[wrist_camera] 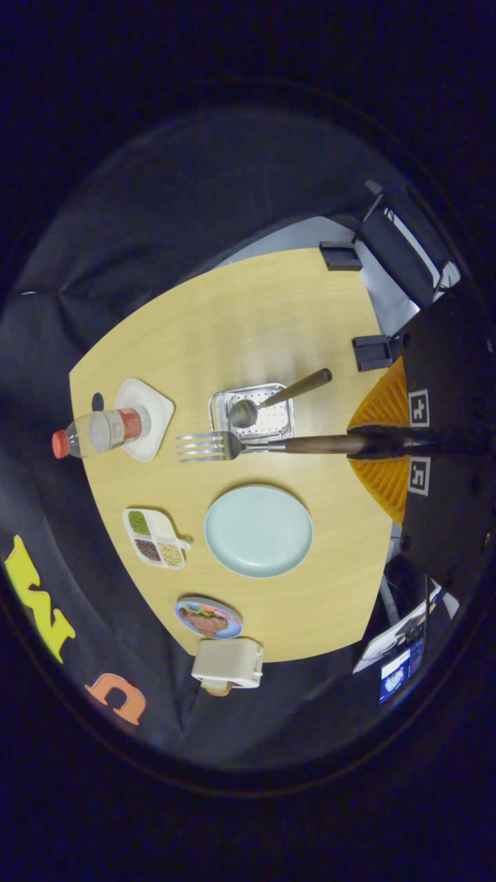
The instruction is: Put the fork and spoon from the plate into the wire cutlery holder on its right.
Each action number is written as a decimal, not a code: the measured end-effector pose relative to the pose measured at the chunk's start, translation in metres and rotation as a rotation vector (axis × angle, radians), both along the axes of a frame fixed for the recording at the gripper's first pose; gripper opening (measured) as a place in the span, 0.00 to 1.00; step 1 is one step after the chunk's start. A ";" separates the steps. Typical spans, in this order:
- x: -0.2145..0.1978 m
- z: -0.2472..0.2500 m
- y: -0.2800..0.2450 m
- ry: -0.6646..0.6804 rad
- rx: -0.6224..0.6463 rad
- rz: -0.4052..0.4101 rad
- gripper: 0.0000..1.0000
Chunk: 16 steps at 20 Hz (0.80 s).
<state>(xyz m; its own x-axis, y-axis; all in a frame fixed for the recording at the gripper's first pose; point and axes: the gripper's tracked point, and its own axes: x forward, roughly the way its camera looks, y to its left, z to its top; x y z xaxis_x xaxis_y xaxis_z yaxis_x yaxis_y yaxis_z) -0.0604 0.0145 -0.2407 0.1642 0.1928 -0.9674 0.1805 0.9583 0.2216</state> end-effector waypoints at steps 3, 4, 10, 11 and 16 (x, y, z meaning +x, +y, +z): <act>-0.003 -0.009 -0.005 0.045 -0.002 0.001 0.01; -0.003 -0.010 -0.003 0.054 0.003 -0.002 0.01; -0.002 -0.017 0.000 0.092 0.015 -0.029 0.02; -0.002 -0.015 0.000 0.096 0.019 -0.035 0.04; -0.001 -0.018 0.001 0.105 0.025 -0.054 0.04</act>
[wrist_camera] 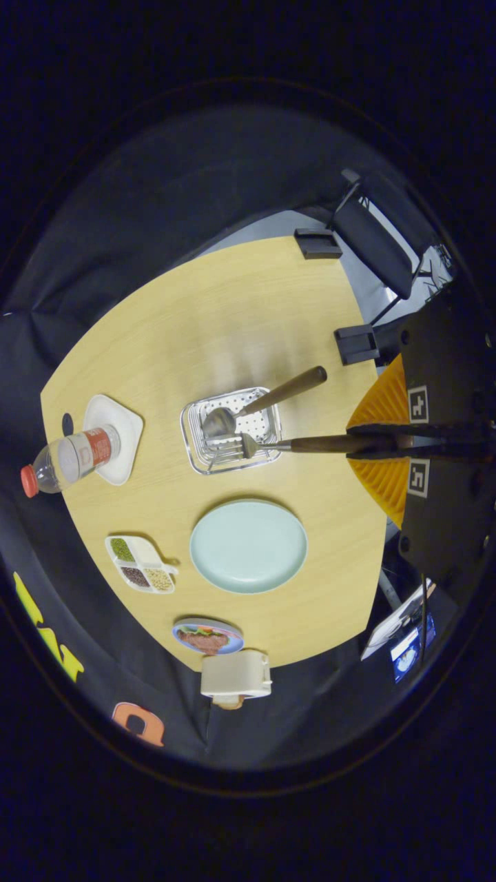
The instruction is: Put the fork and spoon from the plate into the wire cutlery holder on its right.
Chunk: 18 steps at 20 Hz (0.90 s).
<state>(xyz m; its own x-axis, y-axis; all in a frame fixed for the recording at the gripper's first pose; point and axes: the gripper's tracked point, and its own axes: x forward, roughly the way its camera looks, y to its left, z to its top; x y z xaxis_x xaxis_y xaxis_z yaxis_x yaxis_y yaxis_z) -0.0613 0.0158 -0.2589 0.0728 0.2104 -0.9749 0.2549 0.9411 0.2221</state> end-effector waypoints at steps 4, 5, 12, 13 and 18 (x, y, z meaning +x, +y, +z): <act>0.002 -0.002 -0.004 -0.002 -0.009 -0.012 0.04; 0.003 -0.001 -0.004 -0.003 -0.005 -0.017 0.07; 0.008 0.003 0.002 -0.040 -0.010 -0.005 0.59; 0.010 0.006 0.004 -0.052 -0.006 0.002 0.71; 0.030 0.029 0.001 -0.195 -0.079 0.052 0.97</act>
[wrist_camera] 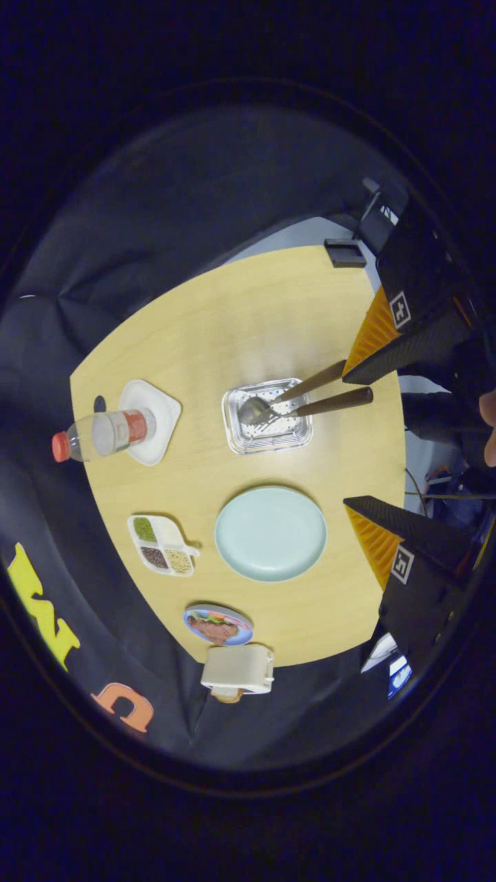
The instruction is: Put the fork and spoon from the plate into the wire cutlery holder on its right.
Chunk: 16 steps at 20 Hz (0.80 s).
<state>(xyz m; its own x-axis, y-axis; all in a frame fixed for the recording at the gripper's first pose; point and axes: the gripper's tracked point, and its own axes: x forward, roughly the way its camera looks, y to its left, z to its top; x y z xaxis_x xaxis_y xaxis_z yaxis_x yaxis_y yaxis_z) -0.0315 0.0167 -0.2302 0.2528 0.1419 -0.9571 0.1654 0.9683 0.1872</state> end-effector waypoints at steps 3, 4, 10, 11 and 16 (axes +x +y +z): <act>0.017 0.032 0.001 -0.159 -0.047 0.018 0.97; 0.020 0.045 0.003 -0.220 -0.061 0.026 0.97; 0.043 0.149 0.028 -0.668 -0.125 0.067 0.97; 0.045 0.167 0.032 -0.744 -0.135 0.071 0.97; 0.038 0.246 0.058 -1.097 -0.135 0.071 0.96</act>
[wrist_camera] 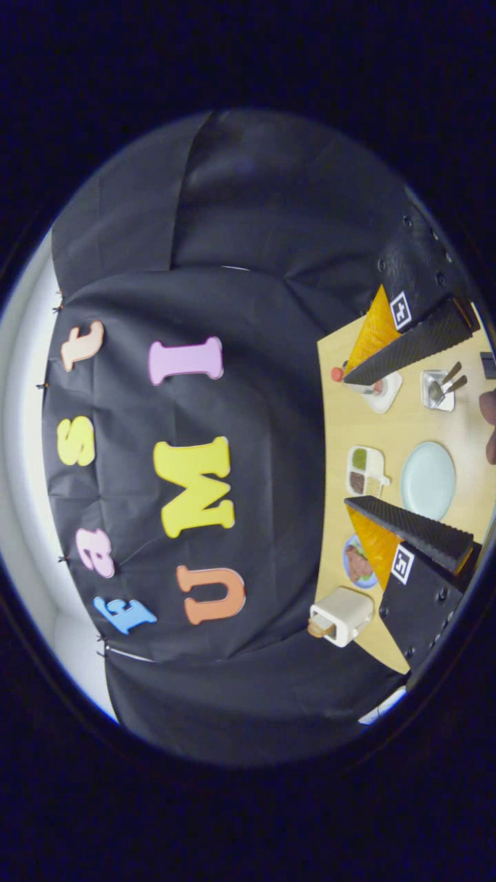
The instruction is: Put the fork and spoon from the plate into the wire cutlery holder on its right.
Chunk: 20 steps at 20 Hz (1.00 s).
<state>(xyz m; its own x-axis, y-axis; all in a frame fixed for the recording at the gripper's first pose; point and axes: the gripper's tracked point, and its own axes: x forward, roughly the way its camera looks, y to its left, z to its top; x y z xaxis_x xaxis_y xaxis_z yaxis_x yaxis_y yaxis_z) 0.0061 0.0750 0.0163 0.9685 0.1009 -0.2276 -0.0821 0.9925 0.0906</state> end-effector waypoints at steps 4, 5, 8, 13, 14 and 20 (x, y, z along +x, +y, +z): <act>-0.008 0.021 0.011 -0.151 -0.009 -0.003 0.96; -0.010 0.021 0.012 -0.161 0.005 -0.012 0.96; -0.019 0.012 0.019 -0.170 0.020 -0.021 0.96; -0.026 0.004 0.019 -0.161 0.036 -0.046 0.96; -0.026 0.001 0.019 -0.156 0.042 -0.051 0.96; -0.034 0.001 0.014 -0.161 0.052 -0.066 0.96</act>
<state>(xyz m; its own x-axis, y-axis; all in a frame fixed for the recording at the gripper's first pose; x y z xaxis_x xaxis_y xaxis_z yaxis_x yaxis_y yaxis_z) -0.0279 0.0887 0.0174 0.9969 0.0440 -0.0655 -0.0349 0.9905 0.1331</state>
